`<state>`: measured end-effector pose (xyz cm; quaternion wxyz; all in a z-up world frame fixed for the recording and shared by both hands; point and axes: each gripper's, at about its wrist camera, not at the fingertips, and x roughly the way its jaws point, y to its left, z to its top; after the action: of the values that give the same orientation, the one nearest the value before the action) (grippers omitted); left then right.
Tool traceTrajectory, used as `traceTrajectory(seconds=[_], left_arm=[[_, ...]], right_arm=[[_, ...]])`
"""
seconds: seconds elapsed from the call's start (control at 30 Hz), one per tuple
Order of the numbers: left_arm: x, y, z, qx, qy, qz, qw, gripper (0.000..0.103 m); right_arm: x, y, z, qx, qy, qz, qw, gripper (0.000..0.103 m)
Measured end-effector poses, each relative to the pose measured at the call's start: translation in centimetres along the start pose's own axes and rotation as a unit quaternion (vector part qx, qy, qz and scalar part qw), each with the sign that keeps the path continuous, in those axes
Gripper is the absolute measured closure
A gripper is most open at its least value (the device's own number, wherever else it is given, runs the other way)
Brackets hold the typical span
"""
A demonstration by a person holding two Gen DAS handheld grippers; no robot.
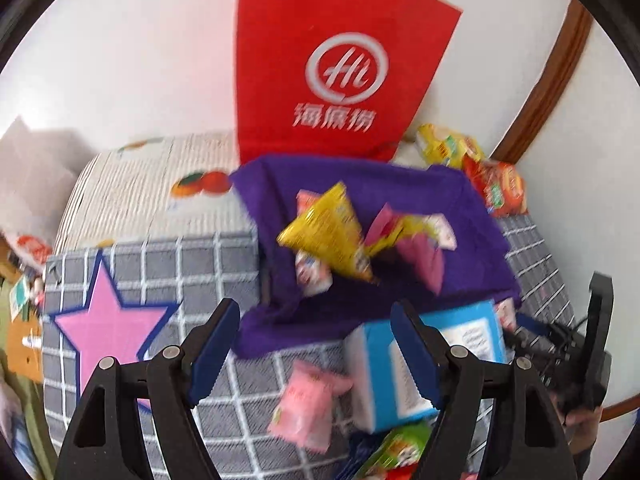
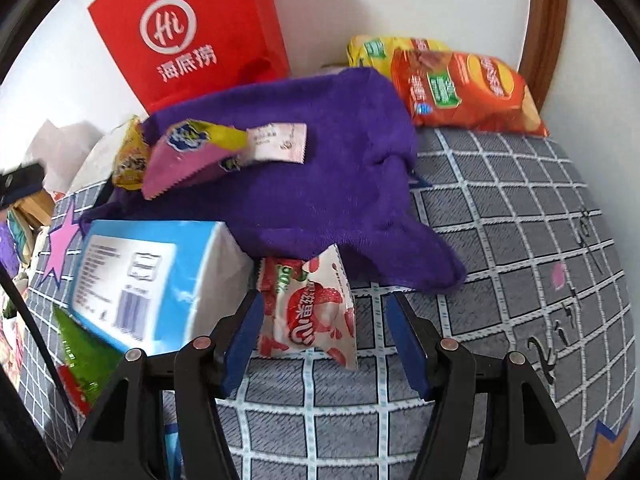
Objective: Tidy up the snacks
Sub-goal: 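Grasp the white-and-red strawberry candy packet with the right tool while the left tool grasps the pink peach packet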
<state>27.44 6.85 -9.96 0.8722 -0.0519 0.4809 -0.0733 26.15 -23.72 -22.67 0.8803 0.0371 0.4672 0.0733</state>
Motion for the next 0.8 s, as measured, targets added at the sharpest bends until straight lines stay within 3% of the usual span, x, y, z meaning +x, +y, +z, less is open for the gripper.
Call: traceTrajectory(seconds=[0.2,0.3,0.33,0.6,0.73,0.8], left_arm=[[0.6,2.4,-2.4,-0.024,0.016,0.016,0.9994,0.027],[1.0,3.0,-3.5,-0.035,0.027,0.013,0.9989,0.027],[1.2,3.1,-3.8,-0.035,0.030,0.015,0.9988,0.027],[2.9,2.6,-6.1,-0.017,0.047,0.023,0.9985,0.026],[4.9,1.9,-7.0,0.010,0.064,0.051,0.9965,0.026],[5.6,1.9,-7.4,0.009,0.071,0.036,0.9967,0.026]], right_arm=[[1.7,0.6,-0.2,-0.011,0.017,0.014,1.000,0.040],[2.2,0.0,-0.4,0.006,0.016,0.034,0.999,0.057],[2.0,-0.1,-0.4,0.005,0.012,0.035,0.999,0.068],[-0.7,-1.0,-1.5,0.007,-0.007,0.016,1.000,0.069],[-3.0,-1.4,-2.3,0.014,-0.020,0.000,1.000,0.069],[-3.9,-1.6,-2.5,0.021,-0.023,-0.001,1.000,0.069]])
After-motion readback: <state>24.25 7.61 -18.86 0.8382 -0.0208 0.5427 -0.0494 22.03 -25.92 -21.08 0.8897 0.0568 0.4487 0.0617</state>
